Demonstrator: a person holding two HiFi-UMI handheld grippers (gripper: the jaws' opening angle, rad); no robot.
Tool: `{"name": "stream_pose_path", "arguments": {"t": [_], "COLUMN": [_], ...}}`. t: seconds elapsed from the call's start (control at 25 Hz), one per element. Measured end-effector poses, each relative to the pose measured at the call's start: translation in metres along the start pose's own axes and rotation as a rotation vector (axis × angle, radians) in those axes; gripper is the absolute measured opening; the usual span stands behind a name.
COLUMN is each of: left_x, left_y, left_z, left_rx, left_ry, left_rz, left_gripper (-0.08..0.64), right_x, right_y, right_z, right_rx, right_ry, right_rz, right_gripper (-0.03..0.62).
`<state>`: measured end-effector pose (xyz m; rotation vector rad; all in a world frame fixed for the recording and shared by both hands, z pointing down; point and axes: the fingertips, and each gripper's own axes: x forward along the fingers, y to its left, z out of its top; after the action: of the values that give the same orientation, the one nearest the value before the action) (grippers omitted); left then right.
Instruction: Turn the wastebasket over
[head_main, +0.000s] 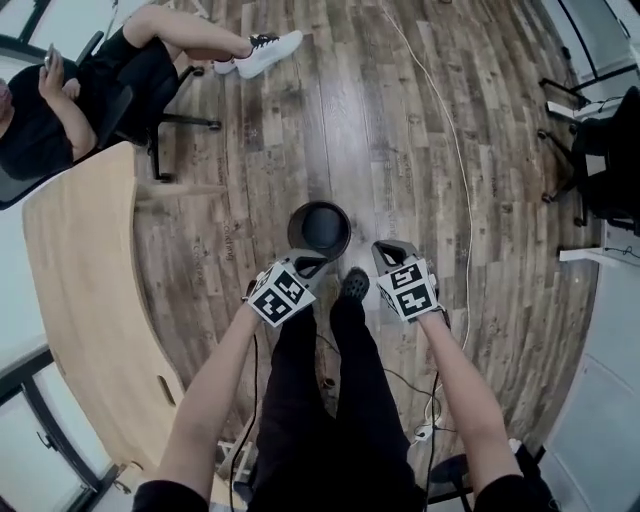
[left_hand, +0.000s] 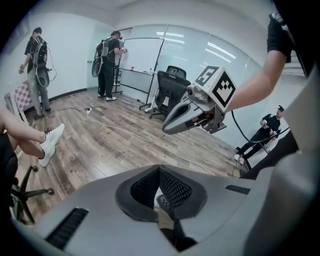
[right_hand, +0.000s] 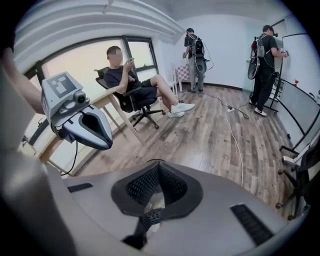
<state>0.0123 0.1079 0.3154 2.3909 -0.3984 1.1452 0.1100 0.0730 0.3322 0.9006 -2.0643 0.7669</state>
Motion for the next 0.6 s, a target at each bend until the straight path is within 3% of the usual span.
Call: {"name": "stream_pose_path", "arguments": {"t": [0.12, 0.4, 0.6], "left_x": [-0.033, -0.117, -0.181], "left_y": [-0.005, -0.010, 0.014], "left_z": [0.033, 0.092, 0.139], "left_rx": [-0.020, -0.213, -0.233], "left_ry": [-0.074, -0.319, -0.464], "left_rz": [0.032, 0.149, 0.231], "left_gripper": [0.017, 0.017, 0.017], "right_x": [-0.030, -0.095, -0.130], "right_y": [0.007, 0.039, 0.046], "right_z": [0.029, 0.092, 0.157], "right_rx": [0.020, 0.030, 0.004], "right_ry": [-0.040, -0.171, -0.295], "right_rz": [0.029, 0.072, 0.082], "right_gripper": [0.034, 0.032, 0.032]}}
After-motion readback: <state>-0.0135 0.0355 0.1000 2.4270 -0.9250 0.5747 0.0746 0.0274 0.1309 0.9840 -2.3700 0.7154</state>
